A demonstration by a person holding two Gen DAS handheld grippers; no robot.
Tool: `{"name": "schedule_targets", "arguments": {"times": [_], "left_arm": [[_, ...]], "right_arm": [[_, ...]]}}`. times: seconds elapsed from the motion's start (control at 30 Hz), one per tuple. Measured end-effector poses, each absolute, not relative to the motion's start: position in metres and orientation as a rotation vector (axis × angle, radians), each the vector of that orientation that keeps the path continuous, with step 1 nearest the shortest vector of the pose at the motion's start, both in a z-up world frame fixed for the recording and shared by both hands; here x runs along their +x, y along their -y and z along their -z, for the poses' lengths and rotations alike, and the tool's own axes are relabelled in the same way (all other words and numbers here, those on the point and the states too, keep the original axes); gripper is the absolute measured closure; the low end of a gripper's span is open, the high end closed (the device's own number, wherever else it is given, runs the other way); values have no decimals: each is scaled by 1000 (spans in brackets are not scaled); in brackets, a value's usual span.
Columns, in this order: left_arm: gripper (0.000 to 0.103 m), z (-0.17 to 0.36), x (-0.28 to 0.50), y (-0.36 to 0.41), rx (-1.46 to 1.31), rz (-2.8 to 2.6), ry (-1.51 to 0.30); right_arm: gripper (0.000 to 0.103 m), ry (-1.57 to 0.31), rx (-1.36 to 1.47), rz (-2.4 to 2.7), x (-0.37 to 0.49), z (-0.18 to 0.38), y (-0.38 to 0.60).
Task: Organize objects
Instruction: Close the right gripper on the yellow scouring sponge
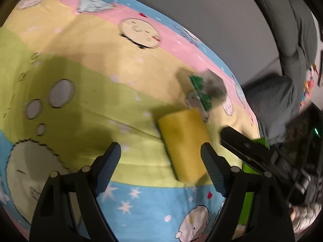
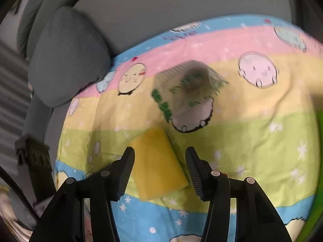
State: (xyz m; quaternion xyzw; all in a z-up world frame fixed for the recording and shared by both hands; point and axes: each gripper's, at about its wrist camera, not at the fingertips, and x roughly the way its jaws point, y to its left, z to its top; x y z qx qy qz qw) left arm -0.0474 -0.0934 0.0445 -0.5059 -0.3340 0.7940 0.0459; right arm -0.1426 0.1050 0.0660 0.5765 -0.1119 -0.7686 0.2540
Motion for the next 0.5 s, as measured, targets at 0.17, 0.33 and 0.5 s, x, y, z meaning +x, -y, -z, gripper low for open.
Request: {"name": "schedule_targets", "arguments": {"times": [0.17, 0.33, 0.5], "left_arm": [[23, -36, -57, 67, -1593, -2370, 910], [24, -33, -66, 48, -1585, -2415, 740], [44, -32, -66, 43, -1549, -2389, 735]], "right_arm": [[49, 380, 1621, 1985, -152, -45, -103], [49, 357, 1667, 1902, -154, -28, -90], [49, 355, 1646, 1894, -149, -25, -85]]}}
